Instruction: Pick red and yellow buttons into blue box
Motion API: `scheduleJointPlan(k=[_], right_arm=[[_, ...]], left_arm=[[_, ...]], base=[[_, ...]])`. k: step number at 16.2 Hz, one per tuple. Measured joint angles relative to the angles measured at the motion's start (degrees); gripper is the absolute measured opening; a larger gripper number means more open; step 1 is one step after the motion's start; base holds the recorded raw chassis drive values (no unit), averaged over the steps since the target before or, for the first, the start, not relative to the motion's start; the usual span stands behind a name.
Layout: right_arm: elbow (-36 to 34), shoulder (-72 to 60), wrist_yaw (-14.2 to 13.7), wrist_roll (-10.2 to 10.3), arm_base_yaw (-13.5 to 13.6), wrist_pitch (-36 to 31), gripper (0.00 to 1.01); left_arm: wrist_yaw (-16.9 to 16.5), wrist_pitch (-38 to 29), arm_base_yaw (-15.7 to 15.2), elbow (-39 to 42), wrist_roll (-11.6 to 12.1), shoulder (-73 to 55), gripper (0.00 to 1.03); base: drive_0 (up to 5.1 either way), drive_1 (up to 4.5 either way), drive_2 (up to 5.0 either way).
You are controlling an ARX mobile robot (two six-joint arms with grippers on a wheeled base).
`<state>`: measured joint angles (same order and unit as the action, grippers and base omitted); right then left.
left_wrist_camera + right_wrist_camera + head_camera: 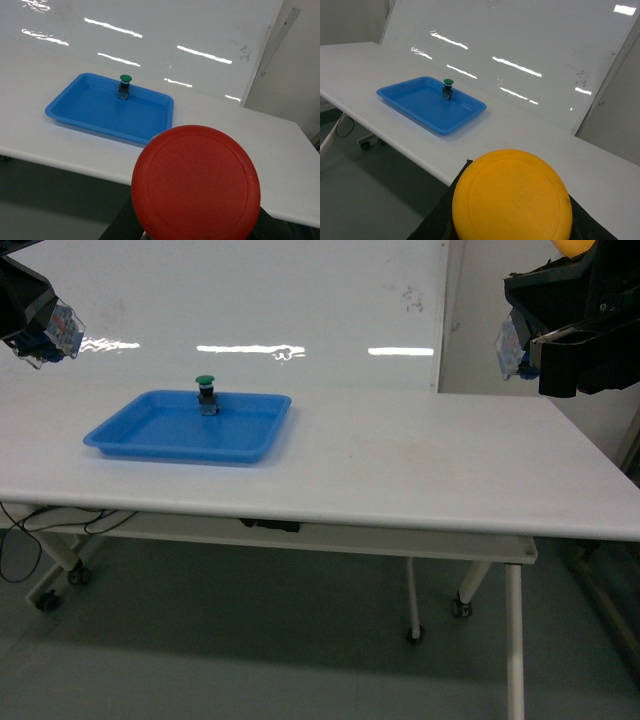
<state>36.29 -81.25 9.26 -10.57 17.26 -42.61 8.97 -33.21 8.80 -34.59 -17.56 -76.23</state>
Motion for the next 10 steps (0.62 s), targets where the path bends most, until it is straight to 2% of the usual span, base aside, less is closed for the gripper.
scheduleJointPlan(k=[10], right_arm=[[0.00, 0.00, -0.02, 0.00, -0.02, 0.04, 0.29]], left_arm=[[0.02, -0.20, 0.00, 0.00, 0.00, 0.00, 0.24]], base=[[4.3, -2.13, -2.1]])
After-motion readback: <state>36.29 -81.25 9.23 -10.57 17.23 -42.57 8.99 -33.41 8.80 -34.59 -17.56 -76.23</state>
